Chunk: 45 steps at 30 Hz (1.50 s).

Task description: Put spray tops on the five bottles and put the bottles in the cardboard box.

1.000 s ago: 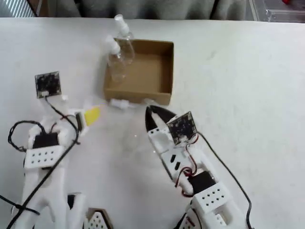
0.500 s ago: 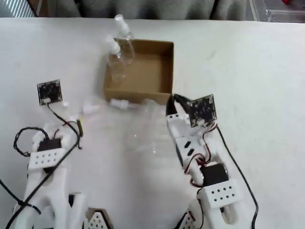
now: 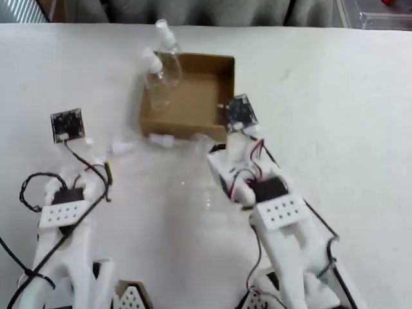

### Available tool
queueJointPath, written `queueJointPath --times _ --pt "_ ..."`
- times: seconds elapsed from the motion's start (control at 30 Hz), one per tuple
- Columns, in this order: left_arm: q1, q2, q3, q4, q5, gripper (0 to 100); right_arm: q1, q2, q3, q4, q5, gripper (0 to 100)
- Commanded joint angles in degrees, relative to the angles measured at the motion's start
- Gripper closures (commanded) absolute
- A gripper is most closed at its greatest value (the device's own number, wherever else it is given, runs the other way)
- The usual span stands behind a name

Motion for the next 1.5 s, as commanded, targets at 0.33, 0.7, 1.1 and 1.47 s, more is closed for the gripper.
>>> queueJointPath --times 0.33,0.7,1.1,1.47 --pt "-0.5 0.3 0.0 -2.7 0.4 97 0.0 25.4 -16.4 -8.4 -3.9 98.3" --pt "-0.3 0.0 0.0 -2.7 0.3 97 2.8 34.6 -18.0 -18.9 -4.0 98.3" --pt "-0.3 0.0 0.0 -2.7 0.3 97 0.5 36.7 -17.7 -19.2 -4.0 98.3" --pt "-0.5 0.0 0.0 -2.7 0.3 97 -4.8 36.6 -18.0 -13.1 -3.6 98.3"
